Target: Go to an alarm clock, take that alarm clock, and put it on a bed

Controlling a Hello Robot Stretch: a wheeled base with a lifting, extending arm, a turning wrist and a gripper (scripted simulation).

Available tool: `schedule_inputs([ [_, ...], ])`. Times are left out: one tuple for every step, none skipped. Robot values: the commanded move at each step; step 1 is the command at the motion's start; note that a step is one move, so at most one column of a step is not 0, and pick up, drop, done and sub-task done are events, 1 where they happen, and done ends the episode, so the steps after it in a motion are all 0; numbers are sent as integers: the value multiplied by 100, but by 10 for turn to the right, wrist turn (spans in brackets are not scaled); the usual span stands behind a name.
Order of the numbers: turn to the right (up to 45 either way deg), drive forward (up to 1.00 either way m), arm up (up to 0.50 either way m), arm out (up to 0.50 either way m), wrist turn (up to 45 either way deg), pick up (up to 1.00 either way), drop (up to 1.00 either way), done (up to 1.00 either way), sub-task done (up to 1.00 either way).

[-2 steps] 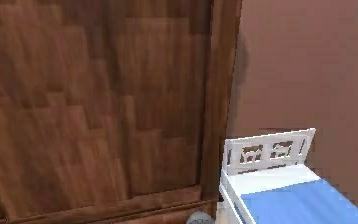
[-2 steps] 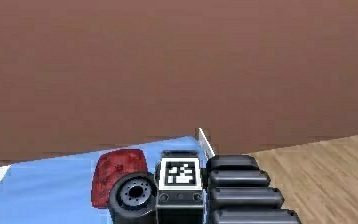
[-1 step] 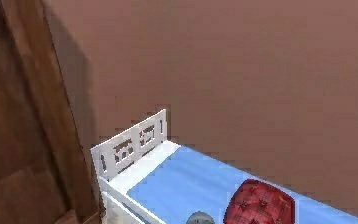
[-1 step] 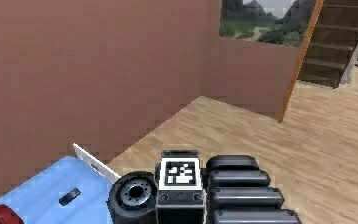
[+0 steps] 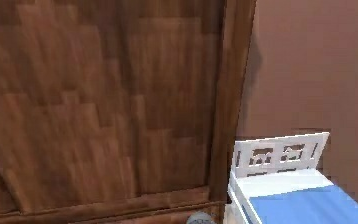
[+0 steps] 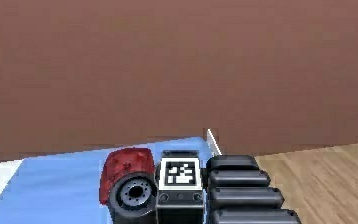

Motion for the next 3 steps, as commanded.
schedule_inputs([
  [-450, 0, 0, 0, 0, 0, 0, 0, 0],
  [-240, 0, 0, 0, 0, 0, 0, 0, 0],
  [450, 0, 0, 0, 0, 0, 0, 0, 0],
])
